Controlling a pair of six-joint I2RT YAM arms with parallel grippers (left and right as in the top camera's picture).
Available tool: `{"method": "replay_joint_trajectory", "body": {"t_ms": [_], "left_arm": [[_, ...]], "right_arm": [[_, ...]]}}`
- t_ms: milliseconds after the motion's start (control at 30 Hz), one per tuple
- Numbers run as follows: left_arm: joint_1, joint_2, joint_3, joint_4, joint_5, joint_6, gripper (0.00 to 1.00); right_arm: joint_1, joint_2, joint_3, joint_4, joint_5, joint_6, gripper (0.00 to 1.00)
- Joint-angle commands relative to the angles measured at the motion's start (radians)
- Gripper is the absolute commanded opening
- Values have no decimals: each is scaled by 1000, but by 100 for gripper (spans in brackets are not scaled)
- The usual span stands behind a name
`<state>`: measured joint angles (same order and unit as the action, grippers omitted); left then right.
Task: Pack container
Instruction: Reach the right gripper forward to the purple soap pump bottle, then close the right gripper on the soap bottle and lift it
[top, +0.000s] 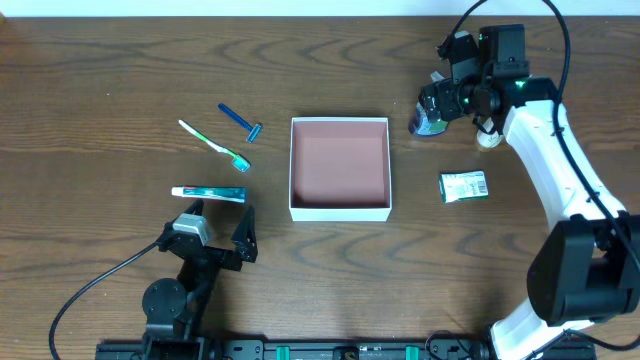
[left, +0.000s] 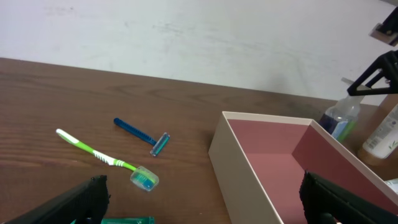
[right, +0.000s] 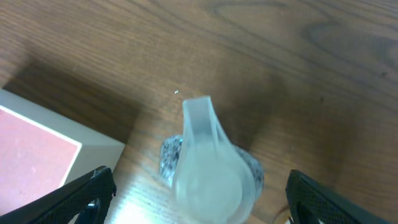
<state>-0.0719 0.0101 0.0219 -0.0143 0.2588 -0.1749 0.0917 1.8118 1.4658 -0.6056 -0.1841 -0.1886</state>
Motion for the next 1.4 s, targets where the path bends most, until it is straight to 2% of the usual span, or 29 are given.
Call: {"method": "replay_joint_trajectory", "body": {"t_ms": [0, 233, 433, 567, 733, 900, 1167, 1367], "left_arm": [[6, -5, -18, -34, 10, 14, 98], [6, -5, -18, -34, 10, 14, 98], [6, -5, -18, -34, 10, 14, 98], [6, -5, -18, -34, 10, 14, 98], [6, -5, -18, -34, 10, 14, 98], [6, -5, -18, -34, 10, 14, 98], [6, -5, -18, -34, 10, 14, 98], [6, -5, -18, -34, 10, 14, 98]], "right_arm": [[12, 38, 14, 16, 4, 1, 87], [12, 67, 14, 58, 5, 4, 84], [12, 74, 14, 90, 4, 5, 73], [12, 74, 14, 97, 4, 5, 63], [12, 74, 14, 99, 3, 8, 39], [12, 74, 14, 101, 0, 10, 24], [13, 71, 29, 91, 0, 27, 16], [15, 44, 117, 24, -15, 47, 13]]}}
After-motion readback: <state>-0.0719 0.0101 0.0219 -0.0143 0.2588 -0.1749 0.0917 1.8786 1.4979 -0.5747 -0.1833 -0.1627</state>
